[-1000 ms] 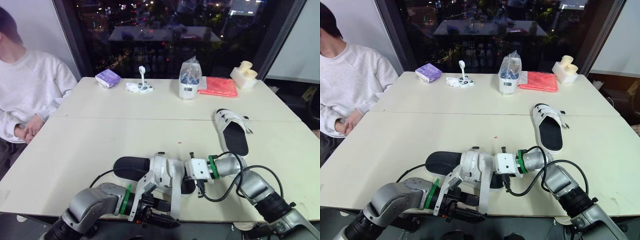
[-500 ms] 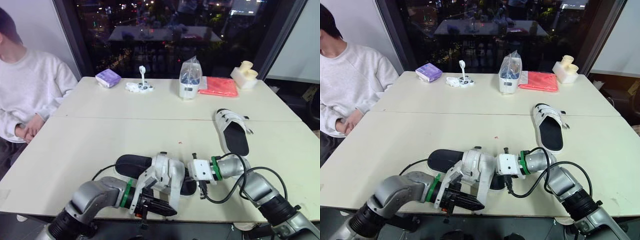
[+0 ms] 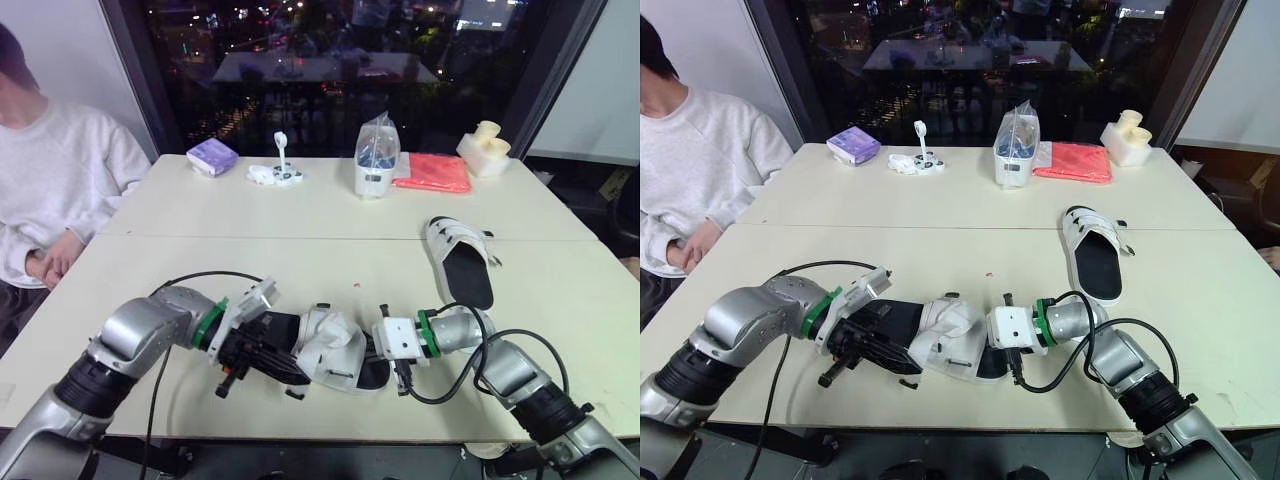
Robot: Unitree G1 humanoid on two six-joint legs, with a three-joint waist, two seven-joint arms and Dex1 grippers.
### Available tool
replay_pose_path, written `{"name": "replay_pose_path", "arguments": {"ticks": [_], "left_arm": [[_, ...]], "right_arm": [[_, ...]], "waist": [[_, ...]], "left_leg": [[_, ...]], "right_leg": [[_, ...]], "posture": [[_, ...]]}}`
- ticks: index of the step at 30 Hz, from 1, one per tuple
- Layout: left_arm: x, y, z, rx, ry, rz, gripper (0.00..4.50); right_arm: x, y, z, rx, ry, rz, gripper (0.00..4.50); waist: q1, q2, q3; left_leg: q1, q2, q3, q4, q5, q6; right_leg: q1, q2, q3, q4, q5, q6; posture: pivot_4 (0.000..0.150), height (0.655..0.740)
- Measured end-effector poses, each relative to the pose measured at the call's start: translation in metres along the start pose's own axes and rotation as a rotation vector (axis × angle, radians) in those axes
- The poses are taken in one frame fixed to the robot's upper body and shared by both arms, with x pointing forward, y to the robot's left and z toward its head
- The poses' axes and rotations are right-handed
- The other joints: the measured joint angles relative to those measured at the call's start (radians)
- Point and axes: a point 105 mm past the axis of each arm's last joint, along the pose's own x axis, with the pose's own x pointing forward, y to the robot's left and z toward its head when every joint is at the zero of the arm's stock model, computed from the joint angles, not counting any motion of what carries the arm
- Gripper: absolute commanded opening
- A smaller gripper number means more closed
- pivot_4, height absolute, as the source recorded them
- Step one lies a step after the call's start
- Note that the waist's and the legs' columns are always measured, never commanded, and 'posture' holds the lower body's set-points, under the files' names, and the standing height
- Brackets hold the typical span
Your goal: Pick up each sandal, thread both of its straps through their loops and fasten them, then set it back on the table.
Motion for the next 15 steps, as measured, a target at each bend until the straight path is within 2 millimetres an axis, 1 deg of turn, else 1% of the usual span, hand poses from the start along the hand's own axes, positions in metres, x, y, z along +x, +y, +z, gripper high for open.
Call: {"name": "replay_pose_path", "arguments": {"ticks": [4,6,9,11,13,15], "left_arm": [[-0.013,0.016,0.009,0.060,0.022,0.027,0.06],[-0.015,0.020,0.009,0.108,0.075,0.029,0.06],[-0.016,0.029,0.011,0.116,0.075,0.031,0.06],[-0.013,0.035,0.020,0.119,0.051,0.028,0.06],[-0.006,0.039,0.034,0.111,-0.003,0.008,0.06],[0.004,0.040,0.041,0.089,-0.040,-0.024,0.06]], "right_arm": [[0.000,0.000,0.000,-0.002,-0.001,-0.001,0.00],[0.000,0.000,0.000,-0.005,-0.001,0.001,0.00],[0.000,-0.002,-0.001,-0.005,0.003,0.000,0.00],[0.000,-0.002,-0.001,-0.005,0.005,0.000,0.00],[0.000,-0.002,-0.001,-0.009,0.003,0.000,0.00],[0.001,-0.002,0.000,-0.015,-0.001,0.001,0.00]], "waist": [[0.000,0.000,0.000],[0.000,0.000,0.000],[0.002,-0.001,0.000],[0.003,-0.001,0.000],[0.002,-0.001,0.000],[0.001,-0.001,0.000]], "left_leg": [[0.000,0.000,0.000,0.000,0.000,0.000],[0.000,0.000,0.000,0.000,0.000,0.000],[0.000,0.000,0.000,0.000,0.000,0.000],[0.000,0.000,0.000,0.001,0.000,0.001],[0.000,0.000,0.000,0.001,0.000,0.001],[-0.001,0.000,0.000,0.001,0.000,0.001]], "right_leg": [[0.000,0.000,0.000,0.000,0.000,0.000],[-0.001,0.000,0.000,0.000,0.000,0.000],[0.000,0.000,0.000,0.001,0.000,0.000],[0.000,0.000,0.000,0.001,0.000,0.000],[0.000,0.000,0.000,0.001,0.000,0.000],[-0.001,0.000,0.000,0.002,0.000,0.000]], "posture": [[0.150,0.7400],[0.150,0.7400],[0.150,0.7400],[0.150,0.7400],[0.150,0.7400],[0.150,0.7400]]}}
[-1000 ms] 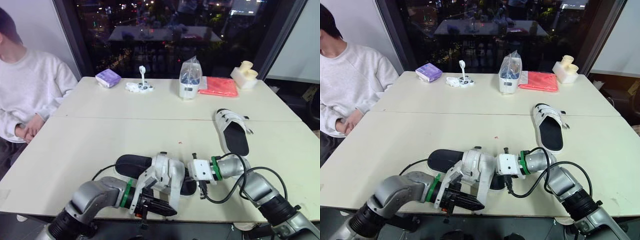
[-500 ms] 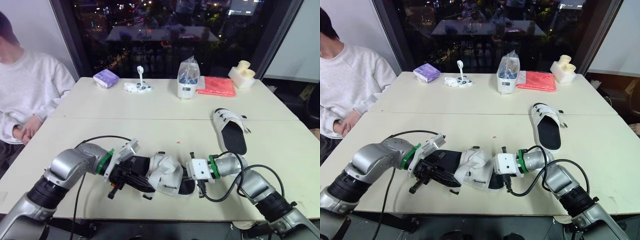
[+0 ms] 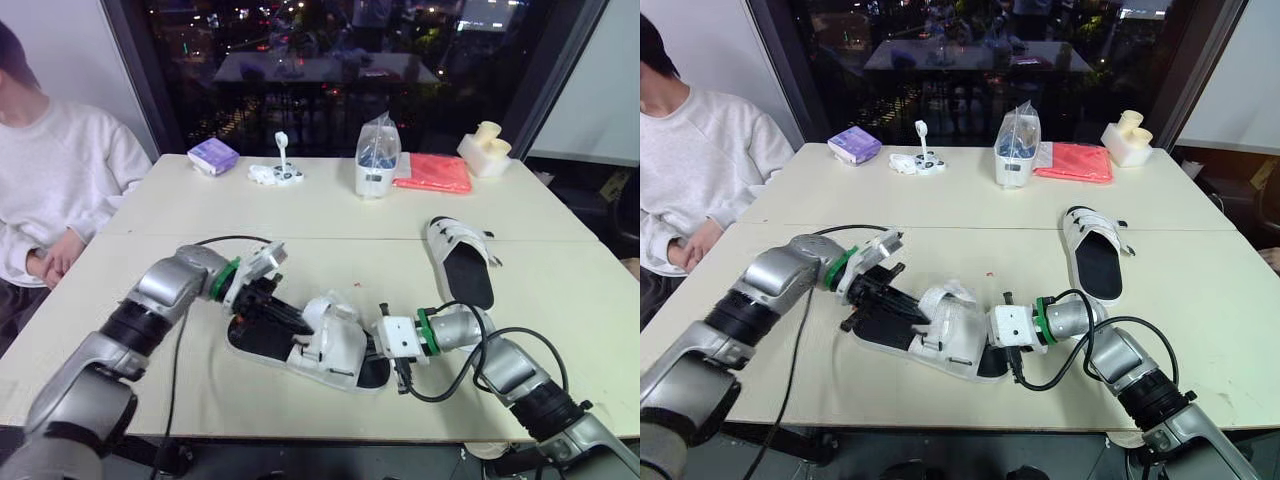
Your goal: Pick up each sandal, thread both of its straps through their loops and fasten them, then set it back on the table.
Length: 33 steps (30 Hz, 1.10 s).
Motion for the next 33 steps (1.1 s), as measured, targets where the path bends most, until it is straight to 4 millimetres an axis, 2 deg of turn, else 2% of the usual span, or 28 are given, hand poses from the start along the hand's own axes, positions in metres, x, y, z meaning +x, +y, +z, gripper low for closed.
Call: {"name": "replay_pose_path", "arguments": {"ticks": [3,8,14,21,33], "left_arm": [[0.018,0.006,0.007,-0.071,-0.073,-0.018,0.06],[0.037,0.011,0.002,-0.218,-0.115,-0.031,0.06],[0.040,0.013,-0.014,-0.328,-0.132,-0.003,0.06],[0.041,0.016,-0.012,-0.388,-0.156,0.022,0.06],[0.040,0.010,-0.025,-0.439,-0.132,0.035,0.06]], "right_arm": [[0.000,0.000,0.000,-0.003,-0.002,-0.001,0.00],[0.004,-0.002,0.000,0.001,-0.016,-0.006,0.00],[0.006,-0.002,0.000,-0.003,-0.015,-0.013,0.00],[0.006,-0.002,0.000,-0.002,-0.015,-0.019,0.00],[0.007,-0.003,0.000,-0.001,-0.016,-0.024,0.00]], "waist": [[0.000,0.000,0.000],[-0.009,0.000,0.000],[-0.019,0.000,0.000],[-0.020,0.000,0.000],[-0.021,0.000,0.000]], "left_leg": [[0.000,0.000,0.000,0.000,0.000,0.000],[0.001,0.001,0.000,0.000,0.001,0.000],[0.001,0.001,0.000,0.000,0.001,0.000],[0.001,0.001,-0.001,0.000,0.001,-0.001],[0.001,0.001,-0.001,0.000,0.001,-0.001]], "right_leg": [[0.000,0.000,0.000,0.000,0.000,0.000],[0.001,0.001,0.000,0.001,0.000,0.000],[0.001,0.000,0.000,0.001,0.000,0.000],[0.001,0.000,0.000,0.001,0.000,0.000],[0.001,0.000,0.000,0.001,0.000,0.000]], "posture": [[0.150,0.7400],[0.150,0.7400],[0.150,0.7400],[0.150,0.7400],[0.150,0.7400]]}}
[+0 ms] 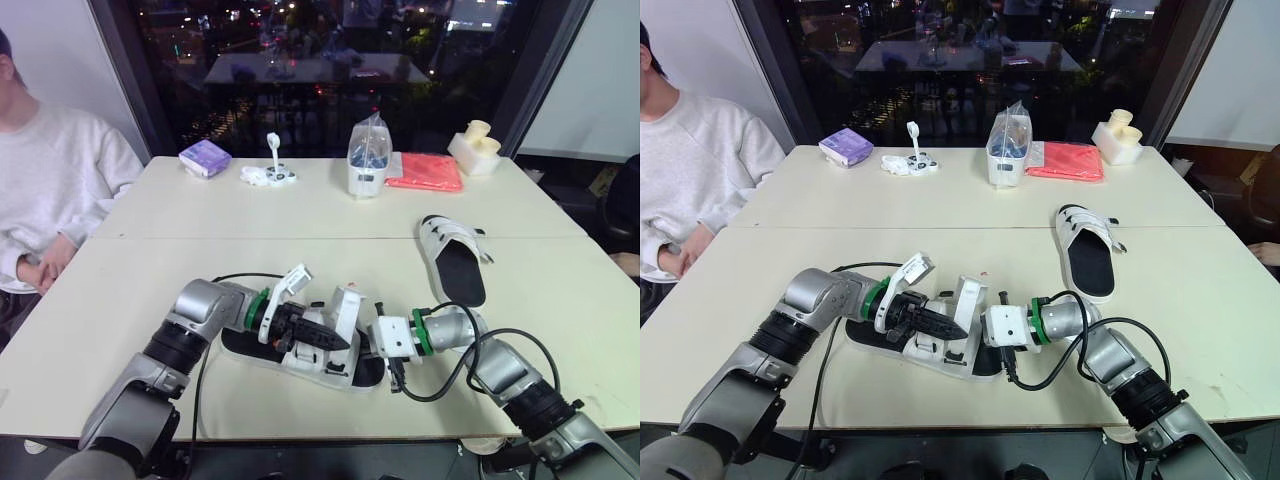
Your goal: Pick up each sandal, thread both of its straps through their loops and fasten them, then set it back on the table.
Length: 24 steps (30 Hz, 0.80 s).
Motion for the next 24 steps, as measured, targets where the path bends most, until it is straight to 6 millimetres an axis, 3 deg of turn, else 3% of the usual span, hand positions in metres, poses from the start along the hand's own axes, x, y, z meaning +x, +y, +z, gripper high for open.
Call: {"name": "replay_pose_path", "arguments": {"ticks": [12,24], "left_arm": [[0.0008,0.0023,-0.0056,0.025,0.014,0.034,0.06],[-0.0006,-0.0046,-0.0035,-0.108,-0.036,-0.006,0.06]], "right_arm": [[0.0001,0.0003,-0.0004,0.002,0.001,-0.003,0.00],[0.0000,-0.0004,-0.0006,0.003,0.001,-0.010,0.00]], "waist": [[0.000,0.000,0.000],[0.000,0.000,0.000]], "left_leg": [[0.000,0.000,0.000,0.000,0.000,0.000],[0.000,0.000,0.000,0.000,0.000,0.000]], "right_leg": [[0.001,0.000,0.000,0.000,0.000,0.000],[0.001,0.000,0.000,0.000,0.000,0.000]], "posture": [[0.150,0.7400],[0.150,0.7400]]}}
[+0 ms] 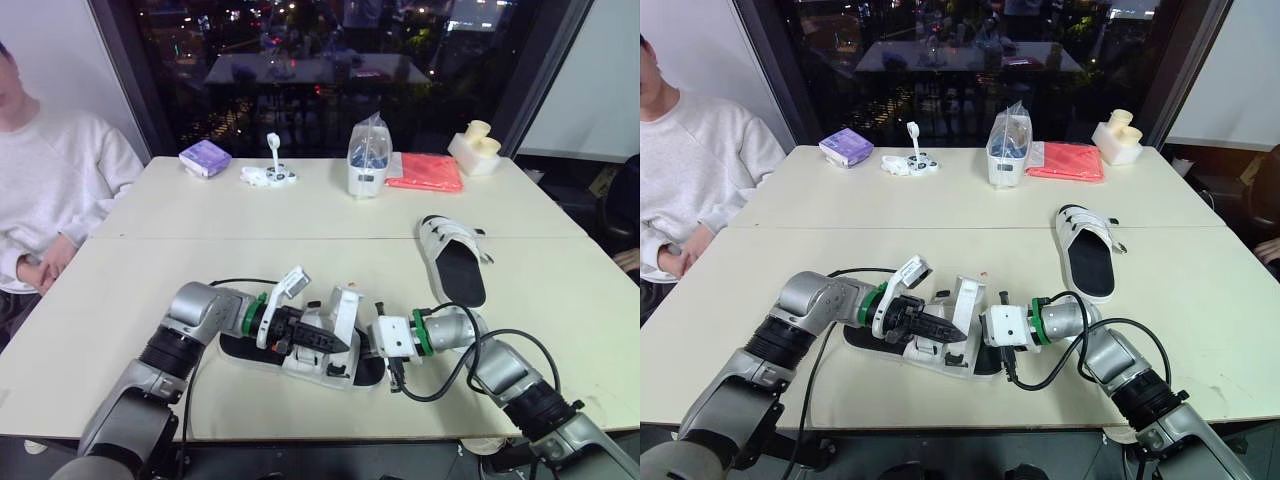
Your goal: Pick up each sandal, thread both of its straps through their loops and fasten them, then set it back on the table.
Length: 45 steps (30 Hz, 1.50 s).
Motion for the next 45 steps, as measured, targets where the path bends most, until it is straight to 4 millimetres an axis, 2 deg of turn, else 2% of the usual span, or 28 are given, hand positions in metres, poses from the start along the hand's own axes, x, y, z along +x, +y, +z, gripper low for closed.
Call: {"name": "replay_pose_path", "arguments": {"ticks": [9,19,29,45], "left_arm": [[0.000,-0.001,-0.003,0.041,0.019,0.008,0.06],[0.005,0.009,0.000,0.080,-0.024,0.065,0.06],[0.006,0.006,-0.007,0.108,-0.026,0.065,0.06],[0.012,0.018,-0.014,0.432,-0.040,0.164,0.06]], "right_arm": [[0.000,-0.001,0.000,-0.002,0.003,-0.004,0.00],[-0.001,-0.001,-0.002,-0.001,0.010,-0.008,0.00],[-0.001,0.000,-0.001,-0.001,0.009,-0.007,0.00],[-0.002,0.000,-0.003,-0.001,0.020,-0.007,0.00]], "waist": [[0.000,0.000,0.000],[0.003,0.000,0.000],[0.003,0.000,0.000],[0.010,0.000,-0.001]], "left_leg": [[0.000,0.000,0.000,0.000,0.000,0.000],[0.001,0.000,0.000,0.000,0.000,0.000],[0.001,0.000,0.000,0.000,0.000,-0.001],[0.007,0.000,-0.001,-0.001,-0.003,-0.003]], "right_leg": [[0.000,0.000,0.000,0.000,0.000,0.000],[0.002,-0.001,0.000,0.000,0.000,0.000],[0.002,-0.002,0.000,-0.001,0.000,0.000],[0.003,-0.004,0.000,-0.002,0.000,0.000]], "posture": [[0.150,0.7400],[0.150,0.7400],[0.150,0.7400],[0.150,0.7400]]}}
